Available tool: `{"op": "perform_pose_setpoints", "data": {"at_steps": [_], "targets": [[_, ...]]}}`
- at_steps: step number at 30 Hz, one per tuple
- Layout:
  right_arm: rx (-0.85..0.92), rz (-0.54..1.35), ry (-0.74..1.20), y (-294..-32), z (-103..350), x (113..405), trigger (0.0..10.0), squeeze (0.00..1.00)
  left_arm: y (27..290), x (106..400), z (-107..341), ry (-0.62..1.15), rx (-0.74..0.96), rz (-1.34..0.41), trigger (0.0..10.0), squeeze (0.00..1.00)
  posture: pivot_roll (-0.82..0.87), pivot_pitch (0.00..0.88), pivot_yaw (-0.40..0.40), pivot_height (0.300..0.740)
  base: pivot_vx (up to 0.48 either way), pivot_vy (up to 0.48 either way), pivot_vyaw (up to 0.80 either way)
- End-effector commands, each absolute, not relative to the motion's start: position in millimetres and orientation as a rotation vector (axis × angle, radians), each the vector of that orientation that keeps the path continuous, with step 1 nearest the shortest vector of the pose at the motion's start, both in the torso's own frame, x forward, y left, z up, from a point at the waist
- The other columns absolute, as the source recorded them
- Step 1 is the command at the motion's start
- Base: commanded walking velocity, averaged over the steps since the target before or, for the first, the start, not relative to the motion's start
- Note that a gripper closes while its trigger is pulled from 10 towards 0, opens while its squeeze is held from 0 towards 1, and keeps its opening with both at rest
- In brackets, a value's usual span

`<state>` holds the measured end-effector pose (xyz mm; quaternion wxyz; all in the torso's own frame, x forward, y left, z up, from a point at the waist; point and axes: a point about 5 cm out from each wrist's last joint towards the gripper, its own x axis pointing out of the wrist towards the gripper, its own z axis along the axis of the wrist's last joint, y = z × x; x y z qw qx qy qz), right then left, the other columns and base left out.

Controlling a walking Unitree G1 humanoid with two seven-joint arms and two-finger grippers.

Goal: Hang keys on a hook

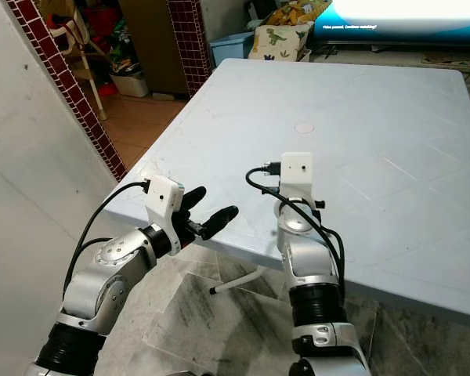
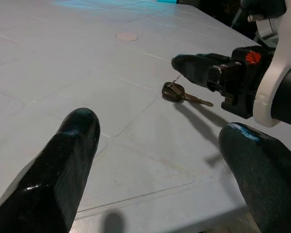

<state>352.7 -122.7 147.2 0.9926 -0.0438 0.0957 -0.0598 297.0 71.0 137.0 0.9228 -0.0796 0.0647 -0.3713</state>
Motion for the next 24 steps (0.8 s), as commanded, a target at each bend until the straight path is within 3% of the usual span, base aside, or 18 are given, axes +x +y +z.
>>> {"op": "perform_pose_setpoints", "data": {"at_steps": [1,11,12,14,15,18,19,20,24], "targets": [[-0.085,-0.107,0.179,-111.8,151.1,355.3,10.0,1.0,73.3,298.1,140.6,0.122,-0.156,-0.768,10.0,0.0,-0.01,0.028,0.146,0.74,0.0,0.0,0.0],[-0.016,-0.133,0.211,-107.4,146.0,358.8,10.0,1.0,73.1,298.1,140.9,0.12,-0.157,-0.771,10.0,0.0,-0.01,0.028,0.141,0.74,0.0,0.0,0.0],[0.015,-0.167,0.221,-110.3,144.3,360.6,10.0,0.57,72.8,297.6,140.6,0.121,-0.159,-0.773,10.0,0.0,-0.01,0.028,0.141,0.74,0.0,0.0,0.0],[0.023,-0.18,0.223,-111.1,143.7,361.5,10.0,0.57,72.7,297.1,140.4,0.122,-0.159,-0.775,10.0,0.0,-0.01,0.028,0.141,0.74,0.0,0.0,0.0],[0.032,-0.193,0.22,-111.0,143.5,361.9,10.0,0.35,72.7,296.2,140.5,0.122,-0.16,-0.779,10.0,0.0,0.0,0.031,0.14,0.74,0.0,0.0,0.0],[0.039,-0.201,0.224,-110.8,142.3,362.3,10.0,0.33,72.7,295.9,140.6,0.122,-0.16,-0.781,10.0,0.0,0.0,0.031,0.14,0.74,0.0,0.0,0.0],[0.049,-0.21,0.231,-111.2,140.4,362.7,10.0,0.15,72.6,296.0,140.6,0.121,-0.161,-0.781,10.0,0.0,0.0,0.031,0.14,0.74,0.0,0.0,0.0],[0.06,-0.216,0.237,-111.6,138.6,363.3,10.0,0.09,72.4,295.6,140.9,0.121,-0.161,-0.782,10.0,0.0,0.0,0.032,0.14,0.74,0.0,0.0,0.0],[0.075,-0.222,0.246,-113.7,135.6,365.0,10.0,0.07,71.7,295.3,141.2,0.12,-0.164,-0.786,10.0,0.0,0.0,0.035,0.138,0.74,0.0,0.0,0.0]]}}
